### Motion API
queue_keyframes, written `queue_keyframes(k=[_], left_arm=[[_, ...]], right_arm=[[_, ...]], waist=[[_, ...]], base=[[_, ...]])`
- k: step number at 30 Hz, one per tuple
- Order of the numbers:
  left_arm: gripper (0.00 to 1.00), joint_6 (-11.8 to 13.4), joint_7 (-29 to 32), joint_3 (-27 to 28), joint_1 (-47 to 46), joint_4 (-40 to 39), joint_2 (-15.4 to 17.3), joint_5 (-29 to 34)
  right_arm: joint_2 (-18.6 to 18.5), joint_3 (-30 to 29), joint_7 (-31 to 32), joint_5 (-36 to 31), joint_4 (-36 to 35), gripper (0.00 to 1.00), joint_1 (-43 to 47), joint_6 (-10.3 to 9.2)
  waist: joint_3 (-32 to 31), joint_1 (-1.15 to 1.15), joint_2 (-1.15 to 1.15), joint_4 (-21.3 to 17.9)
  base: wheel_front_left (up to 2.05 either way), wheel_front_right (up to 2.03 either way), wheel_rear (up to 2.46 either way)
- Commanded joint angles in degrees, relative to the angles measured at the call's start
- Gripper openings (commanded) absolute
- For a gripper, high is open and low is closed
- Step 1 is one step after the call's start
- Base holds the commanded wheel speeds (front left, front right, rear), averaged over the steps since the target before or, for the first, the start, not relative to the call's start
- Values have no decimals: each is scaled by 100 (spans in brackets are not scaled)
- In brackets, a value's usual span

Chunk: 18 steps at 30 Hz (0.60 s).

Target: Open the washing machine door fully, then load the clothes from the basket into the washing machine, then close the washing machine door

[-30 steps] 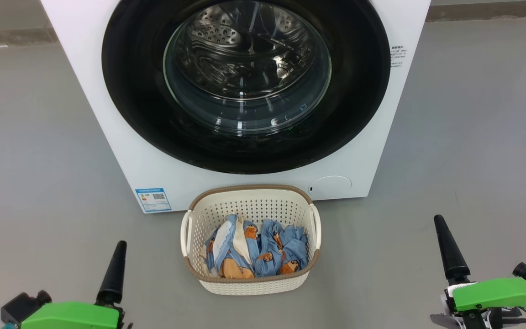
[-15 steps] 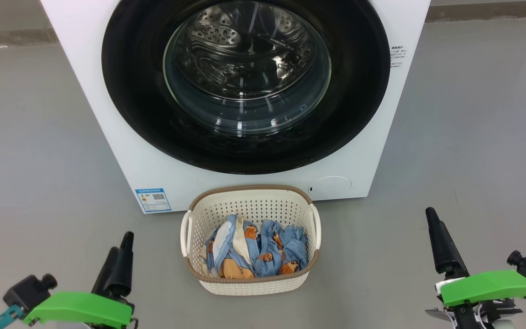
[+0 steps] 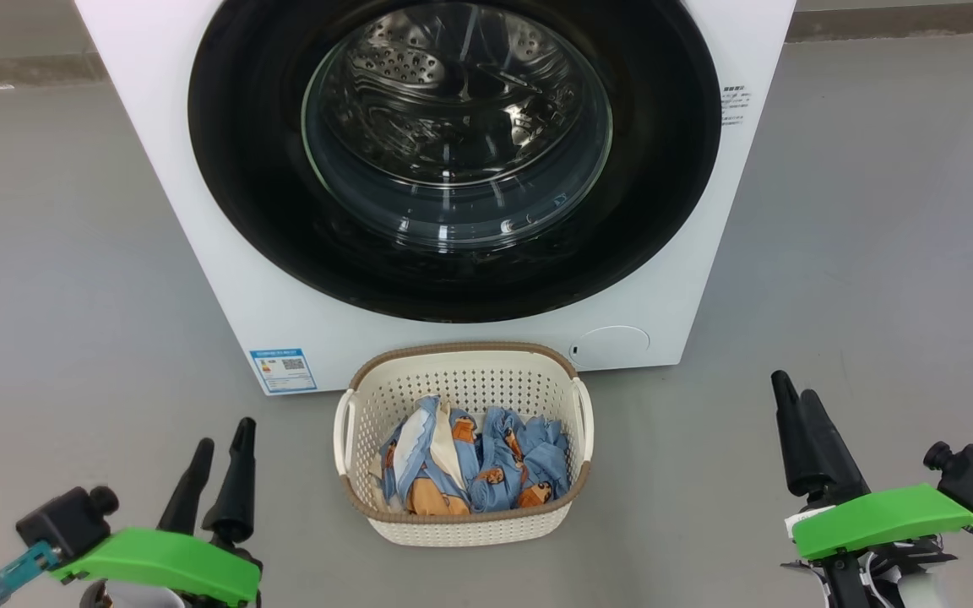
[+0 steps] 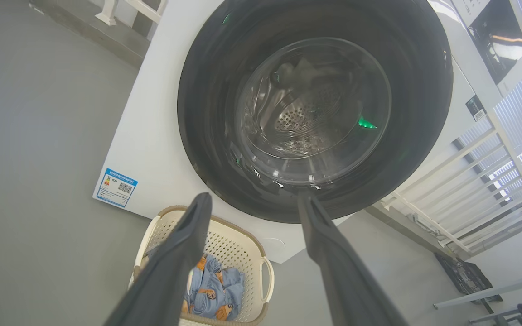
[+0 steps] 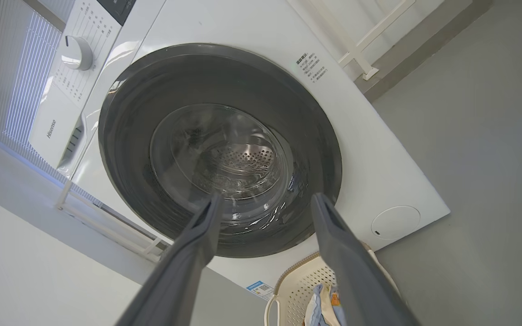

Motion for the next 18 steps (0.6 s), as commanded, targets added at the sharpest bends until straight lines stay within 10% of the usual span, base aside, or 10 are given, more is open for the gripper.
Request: queue_keyframes(k=[1, 18], left_arm=[[100, -11, -89, 84, -337, -113, 171, 274], [100, -4, -378, 269, -394, 44, 60, 1895]], right_arm=[[-77, 113, -89, -226, -139, 100, -280, 6], [-21, 124, -215, -1531, 98, 100, -414, 7]], waist=[[-1, 0, 0, 0], [4, 0, 0, 4]], base=[[0, 0, 0], [0, 0, 0]])
